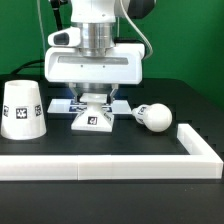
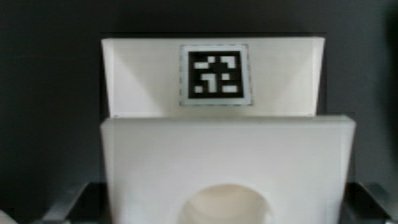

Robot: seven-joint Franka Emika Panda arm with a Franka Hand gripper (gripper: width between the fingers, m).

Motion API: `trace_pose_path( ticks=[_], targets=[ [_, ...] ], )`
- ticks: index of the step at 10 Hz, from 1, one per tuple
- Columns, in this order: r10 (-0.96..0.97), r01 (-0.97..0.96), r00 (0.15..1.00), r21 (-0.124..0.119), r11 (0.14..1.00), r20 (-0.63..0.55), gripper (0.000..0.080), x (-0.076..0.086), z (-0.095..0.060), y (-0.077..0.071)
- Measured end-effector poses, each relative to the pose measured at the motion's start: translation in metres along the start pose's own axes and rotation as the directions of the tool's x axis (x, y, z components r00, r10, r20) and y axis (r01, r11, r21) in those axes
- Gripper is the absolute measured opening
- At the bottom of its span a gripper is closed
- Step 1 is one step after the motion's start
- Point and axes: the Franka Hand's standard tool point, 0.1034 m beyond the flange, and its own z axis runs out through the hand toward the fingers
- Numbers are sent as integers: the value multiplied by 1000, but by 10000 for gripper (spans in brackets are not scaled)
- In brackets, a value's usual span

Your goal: Assemble lamp

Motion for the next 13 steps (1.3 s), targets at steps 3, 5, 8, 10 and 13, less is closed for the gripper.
trace_pose_path(
  ticks=[3,5,8,10,13],
  targets=[
    [-48,48,999,4,999,-8,533,9,0,-7],
    [-94,94,995,12,995,-32,534,33,-1,-21],
    [-130,133,989,25,991,-74,534,69,-1,-42],
    [-140,145,984,33,989,-111,534,91,-2,-64],
    [-152,161,976,41,986,-155,534,115,-1,-93]
  ],
)
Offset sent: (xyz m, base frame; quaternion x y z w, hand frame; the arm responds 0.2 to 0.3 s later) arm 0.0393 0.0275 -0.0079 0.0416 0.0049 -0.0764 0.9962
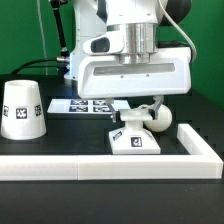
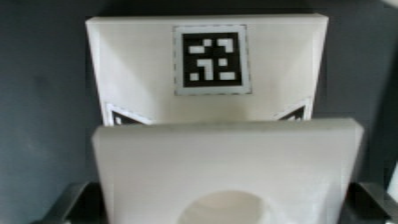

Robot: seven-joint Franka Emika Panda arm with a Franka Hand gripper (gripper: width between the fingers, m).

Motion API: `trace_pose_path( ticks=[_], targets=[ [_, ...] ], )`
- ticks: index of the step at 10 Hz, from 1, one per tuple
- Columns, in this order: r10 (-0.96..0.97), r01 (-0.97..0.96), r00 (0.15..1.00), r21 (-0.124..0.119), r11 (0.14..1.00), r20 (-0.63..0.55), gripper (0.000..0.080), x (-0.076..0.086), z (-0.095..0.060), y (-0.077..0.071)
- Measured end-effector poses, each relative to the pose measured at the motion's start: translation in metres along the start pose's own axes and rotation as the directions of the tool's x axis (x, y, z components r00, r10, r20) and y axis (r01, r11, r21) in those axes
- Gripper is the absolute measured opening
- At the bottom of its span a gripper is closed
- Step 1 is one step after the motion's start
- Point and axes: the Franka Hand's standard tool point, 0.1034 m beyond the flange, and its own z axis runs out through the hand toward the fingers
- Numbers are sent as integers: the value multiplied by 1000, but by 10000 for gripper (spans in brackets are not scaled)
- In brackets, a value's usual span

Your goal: Assemble lamp

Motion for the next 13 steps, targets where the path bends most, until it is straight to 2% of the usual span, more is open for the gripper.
trace_pose_path(
  ticks=[3,5,9,11,13],
  targets=[
    [18,-17,997,17,1000,-73,535,43,8,-30],
    [31,-29,996,27,999,-82,535,56,10,-45],
    [23,-21,995,15,1000,-98,535,61,11,-47],
    [19,-18,995,15,1000,-97,673,61,11,-47],
    [16,-15,995,14,1000,-95,694,58,11,-48]
  ],
)
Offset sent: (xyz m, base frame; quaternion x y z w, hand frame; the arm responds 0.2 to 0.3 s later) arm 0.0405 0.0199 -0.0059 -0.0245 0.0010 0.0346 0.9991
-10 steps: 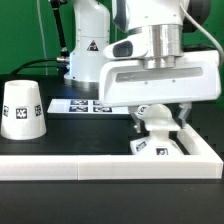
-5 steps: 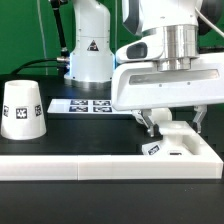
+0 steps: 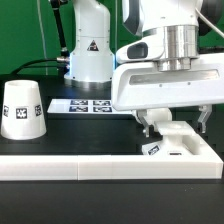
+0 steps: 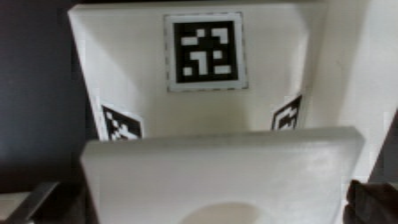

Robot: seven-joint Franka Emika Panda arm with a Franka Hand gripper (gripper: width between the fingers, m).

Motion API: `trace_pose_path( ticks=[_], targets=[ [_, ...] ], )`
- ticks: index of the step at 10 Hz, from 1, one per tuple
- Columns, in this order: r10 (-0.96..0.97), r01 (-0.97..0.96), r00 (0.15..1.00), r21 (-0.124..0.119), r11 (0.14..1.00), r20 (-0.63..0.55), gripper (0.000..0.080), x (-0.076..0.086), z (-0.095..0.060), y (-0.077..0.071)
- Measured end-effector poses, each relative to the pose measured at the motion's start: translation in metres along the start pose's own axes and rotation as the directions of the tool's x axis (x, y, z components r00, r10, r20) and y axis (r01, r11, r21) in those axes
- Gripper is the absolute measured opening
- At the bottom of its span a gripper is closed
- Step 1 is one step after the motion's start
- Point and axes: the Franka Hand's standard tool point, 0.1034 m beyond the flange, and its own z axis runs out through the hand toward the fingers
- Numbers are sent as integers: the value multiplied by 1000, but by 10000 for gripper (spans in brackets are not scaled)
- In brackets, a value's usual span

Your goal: Assemble lamp

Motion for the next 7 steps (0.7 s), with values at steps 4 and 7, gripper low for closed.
trace_pose_path(
  ticks=[4,7],
  targets=[
    [-113,113,993,-3,994,39,699,-39,-38,2],
    [-190,190,981,5,982,27,699,-74,-56,-17]
  ],
)
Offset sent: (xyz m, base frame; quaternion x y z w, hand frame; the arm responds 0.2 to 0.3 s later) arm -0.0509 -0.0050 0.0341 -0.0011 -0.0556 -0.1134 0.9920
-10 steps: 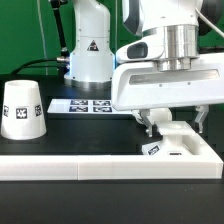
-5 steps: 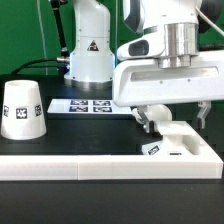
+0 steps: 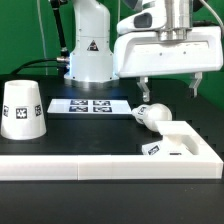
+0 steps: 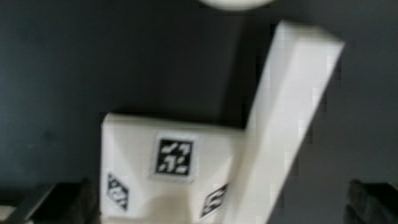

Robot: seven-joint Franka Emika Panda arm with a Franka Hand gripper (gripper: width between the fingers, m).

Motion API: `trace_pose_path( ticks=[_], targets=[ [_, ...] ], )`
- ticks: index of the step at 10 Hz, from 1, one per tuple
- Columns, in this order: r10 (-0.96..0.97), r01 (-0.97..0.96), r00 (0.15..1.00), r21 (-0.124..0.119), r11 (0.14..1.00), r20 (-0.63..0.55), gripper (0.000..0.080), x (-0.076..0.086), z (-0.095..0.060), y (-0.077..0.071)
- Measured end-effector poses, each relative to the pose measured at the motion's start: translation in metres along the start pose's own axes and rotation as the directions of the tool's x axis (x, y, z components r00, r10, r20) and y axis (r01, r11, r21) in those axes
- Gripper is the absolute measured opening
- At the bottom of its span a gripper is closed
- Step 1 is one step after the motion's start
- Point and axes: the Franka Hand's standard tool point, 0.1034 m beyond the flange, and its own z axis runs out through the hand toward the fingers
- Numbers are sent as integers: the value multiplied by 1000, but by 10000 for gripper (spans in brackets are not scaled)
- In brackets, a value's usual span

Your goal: Assemble lamp

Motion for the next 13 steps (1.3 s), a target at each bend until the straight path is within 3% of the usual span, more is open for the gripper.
trace_pose_path(
  ticks=[1,3,5,8,10,12,13],
  targets=[
    [5,-5,1000,1,1000,-12,699,-14,-2,-9],
    [-19,19,1000,1,1000,-7,699,-16,-1,-9],
    [-209,209,978,-4,978,-6,699,-17,0,-7],
    [-587,587,810,-2,810,20,699,-25,6,6],
    [-663,664,748,3,748,29,699,-30,8,8],
    [-644,644,764,3,765,29,699,-30,9,7],
    [-591,591,806,6,807,30,699,-31,9,-1]
  ],
)
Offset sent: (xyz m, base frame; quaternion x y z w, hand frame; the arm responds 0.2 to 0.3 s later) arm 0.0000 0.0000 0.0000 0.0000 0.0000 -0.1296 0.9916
